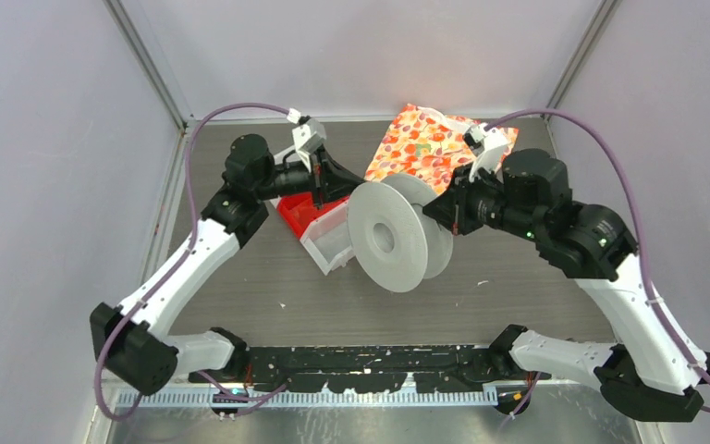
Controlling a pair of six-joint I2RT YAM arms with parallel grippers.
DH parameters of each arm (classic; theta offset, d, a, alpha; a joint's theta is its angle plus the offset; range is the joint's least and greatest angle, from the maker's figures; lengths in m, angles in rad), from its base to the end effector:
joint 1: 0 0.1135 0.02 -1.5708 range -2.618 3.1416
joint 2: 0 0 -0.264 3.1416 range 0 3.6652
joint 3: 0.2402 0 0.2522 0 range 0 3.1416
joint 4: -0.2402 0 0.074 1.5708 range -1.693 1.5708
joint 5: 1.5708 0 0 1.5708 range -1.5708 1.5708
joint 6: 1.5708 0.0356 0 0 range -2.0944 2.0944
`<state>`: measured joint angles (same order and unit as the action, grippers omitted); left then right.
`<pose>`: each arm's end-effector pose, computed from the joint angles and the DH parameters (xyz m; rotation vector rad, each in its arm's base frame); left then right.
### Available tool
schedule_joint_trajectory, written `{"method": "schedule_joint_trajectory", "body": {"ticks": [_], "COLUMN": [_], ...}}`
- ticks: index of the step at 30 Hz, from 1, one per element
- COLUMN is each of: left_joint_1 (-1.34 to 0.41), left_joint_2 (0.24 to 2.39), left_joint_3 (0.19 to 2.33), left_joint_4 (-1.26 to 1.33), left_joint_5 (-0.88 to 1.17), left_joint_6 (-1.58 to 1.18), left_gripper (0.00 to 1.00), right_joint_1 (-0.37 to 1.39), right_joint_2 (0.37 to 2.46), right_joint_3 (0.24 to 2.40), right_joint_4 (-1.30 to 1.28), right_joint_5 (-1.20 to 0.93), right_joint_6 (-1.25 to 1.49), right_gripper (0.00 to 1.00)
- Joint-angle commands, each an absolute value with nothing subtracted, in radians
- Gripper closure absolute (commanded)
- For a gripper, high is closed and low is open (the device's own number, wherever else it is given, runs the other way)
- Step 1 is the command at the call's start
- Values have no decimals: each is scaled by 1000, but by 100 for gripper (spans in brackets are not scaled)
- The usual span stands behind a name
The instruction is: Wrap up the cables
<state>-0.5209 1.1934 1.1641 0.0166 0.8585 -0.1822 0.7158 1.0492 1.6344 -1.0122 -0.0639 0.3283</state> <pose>0.2178 -0.1560 0.4105 0.9617 1.4245 -1.2056 0.1186 0.1062 0.4824 -0.4409 2.0259 0.7228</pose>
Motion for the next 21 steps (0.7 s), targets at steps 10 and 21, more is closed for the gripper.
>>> {"method": "schedule_joint_trajectory", "body": {"ticks": [10, 21], "left_joint_1": [-509, -536], "left_joint_2": [1610, 1789], "left_joint_3": [1091, 1072], "left_joint_4": [802, 779], "left_joint_5": [927, 770], "left_joint_6": [-824, -999], "left_gripper": [100, 99], "right_joint_1": [548, 356], "right_joint_2": [968, 869], "right_joint_3": [1297, 967], "right_joint_4": [-610, -442], "right_joint_5": [85, -94], "right_joint_6": [615, 742], "right_gripper": [100, 100]}}
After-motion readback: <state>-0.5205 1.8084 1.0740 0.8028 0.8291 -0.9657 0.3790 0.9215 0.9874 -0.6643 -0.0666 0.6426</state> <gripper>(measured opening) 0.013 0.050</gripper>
